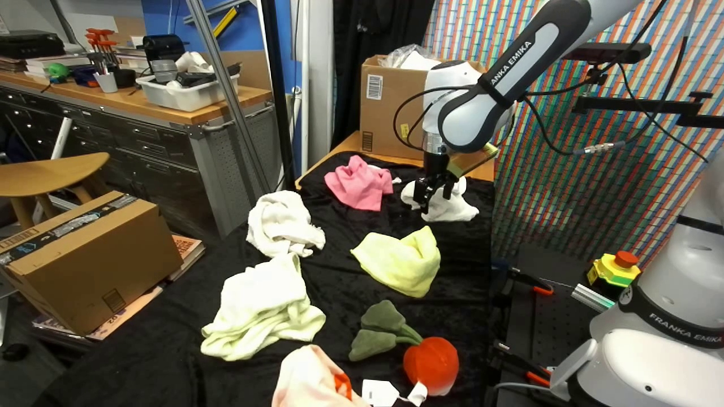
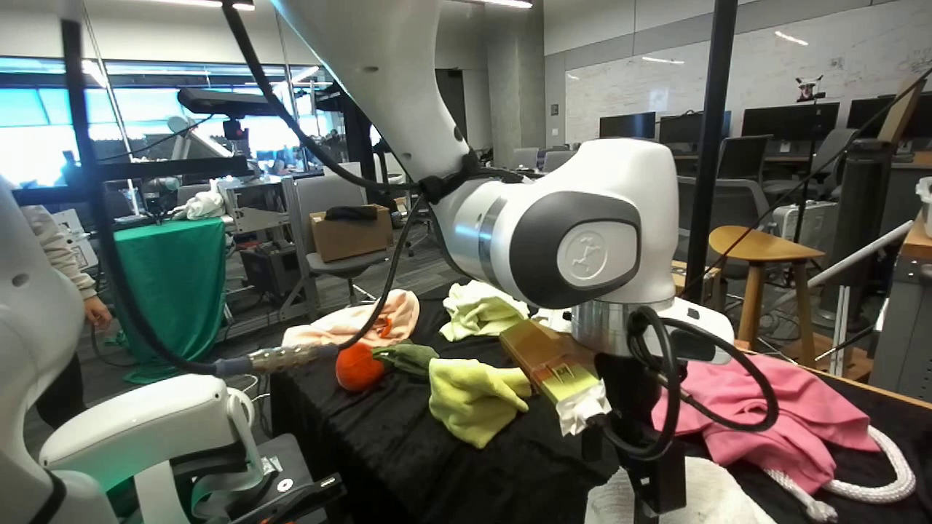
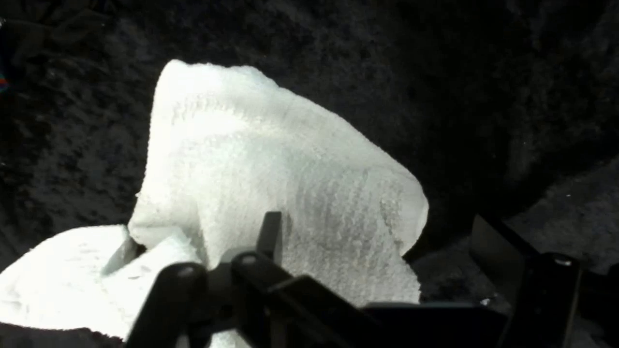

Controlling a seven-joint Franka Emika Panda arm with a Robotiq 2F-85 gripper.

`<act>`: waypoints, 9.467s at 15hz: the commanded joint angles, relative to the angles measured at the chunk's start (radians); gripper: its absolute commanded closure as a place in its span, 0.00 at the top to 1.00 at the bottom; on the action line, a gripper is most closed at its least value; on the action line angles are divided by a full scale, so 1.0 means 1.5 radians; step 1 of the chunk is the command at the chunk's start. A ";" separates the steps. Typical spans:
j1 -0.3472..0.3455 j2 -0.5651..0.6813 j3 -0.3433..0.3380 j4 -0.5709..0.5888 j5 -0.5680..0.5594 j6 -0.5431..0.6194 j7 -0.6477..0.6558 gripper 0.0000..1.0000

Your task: Pile up all the objects on the table

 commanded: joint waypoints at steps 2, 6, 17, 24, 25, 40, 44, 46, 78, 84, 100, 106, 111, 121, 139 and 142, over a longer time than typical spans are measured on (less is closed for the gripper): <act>0.002 0.022 -0.023 0.008 -0.055 0.055 0.049 1.00; 0.005 0.031 -0.040 0.018 -0.093 0.072 0.085 1.00; 0.007 0.065 -0.063 0.053 -0.124 0.081 0.144 0.73; 0.000 0.075 -0.049 0.064 -0.072 0.071 0.103 0.25; -0.001 0.071 -0.047 0.062 -0.062 0.070 0.096 0.19; 0.017 -0.055 -0.040 0.099 -0.130 0.070 0.162 0.09; 0.025 -0.038 -0.016 0.173 -0.174 0.062 0.274 0.09; 0.032 -0.024 -0.004 0.203 -0.190 0.054 0.310 0.09; 0.203 0.000 0.244 0.161 0.076 -0.157 -0.114 1.00; 0.205 0.111 0.276 0.265 0.185 -0.190 -0.219 1.00; 0.192 0.231 0.316 0.425 0.344 -0.332 -0.250 1.00; 0.186 0.235 0.313 0.446 0.388 -0.363 -0.250 1.00; 0.199 0.244 0.309 0.438 0.385 -0.342 -0.239 1.00; 0.218 0.277 0.314 0.430 0.383 -0.343 -0.233 1.00; 0.253 0.310 0.324 0.471 0.404 -0.360 -0.141 1.00; 0.258 0.316 0.326 0.472 0.405 -0.359 -0.137 1.00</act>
